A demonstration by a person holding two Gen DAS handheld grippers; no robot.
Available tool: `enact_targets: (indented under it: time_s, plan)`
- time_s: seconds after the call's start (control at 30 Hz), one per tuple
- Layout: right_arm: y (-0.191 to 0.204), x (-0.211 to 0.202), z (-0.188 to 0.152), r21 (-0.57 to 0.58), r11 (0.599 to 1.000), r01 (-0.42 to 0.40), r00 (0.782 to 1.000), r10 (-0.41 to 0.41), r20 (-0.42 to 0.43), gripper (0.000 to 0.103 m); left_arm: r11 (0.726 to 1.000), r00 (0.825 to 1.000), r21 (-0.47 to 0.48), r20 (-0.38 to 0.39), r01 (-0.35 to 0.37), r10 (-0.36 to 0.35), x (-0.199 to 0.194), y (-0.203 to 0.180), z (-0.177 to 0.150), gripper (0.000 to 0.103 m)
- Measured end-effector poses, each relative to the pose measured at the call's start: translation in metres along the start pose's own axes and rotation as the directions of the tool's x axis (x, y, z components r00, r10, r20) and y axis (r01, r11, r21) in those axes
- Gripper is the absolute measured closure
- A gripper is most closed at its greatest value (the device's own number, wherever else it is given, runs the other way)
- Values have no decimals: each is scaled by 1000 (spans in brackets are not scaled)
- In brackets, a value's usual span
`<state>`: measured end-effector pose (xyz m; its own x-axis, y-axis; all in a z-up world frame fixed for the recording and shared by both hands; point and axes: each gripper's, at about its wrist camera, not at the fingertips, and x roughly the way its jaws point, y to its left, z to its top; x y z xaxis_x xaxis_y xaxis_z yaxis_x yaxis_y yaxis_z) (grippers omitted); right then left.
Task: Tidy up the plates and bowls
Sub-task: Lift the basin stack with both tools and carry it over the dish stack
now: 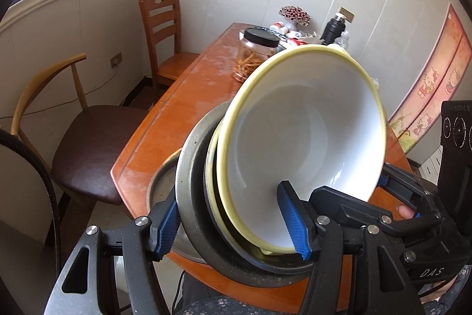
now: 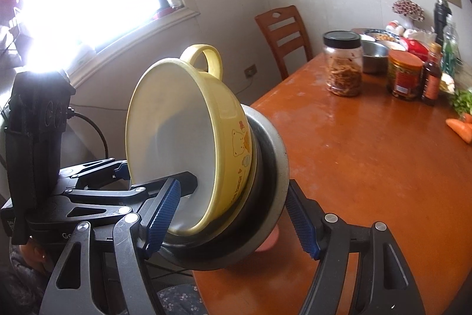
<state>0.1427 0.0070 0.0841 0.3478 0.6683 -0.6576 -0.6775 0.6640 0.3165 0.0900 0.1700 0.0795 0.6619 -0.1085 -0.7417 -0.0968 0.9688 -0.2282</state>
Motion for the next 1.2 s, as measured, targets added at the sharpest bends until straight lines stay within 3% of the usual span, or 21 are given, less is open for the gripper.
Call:
enact_targets:
  time_s: [0.53, 1.2]
  plan:
    - [7, 54, 9, -20, 999, -38, 997, 36, -70, 29, 998, 998, -52, -48, -41, 38, 20, 35, -3, 41]
    - [-10, 77, 4, 19, 999, -43, 992, 45, -119, 29, 997, 994, -59, -99, -45, 39, 47, 39, 1, 41]
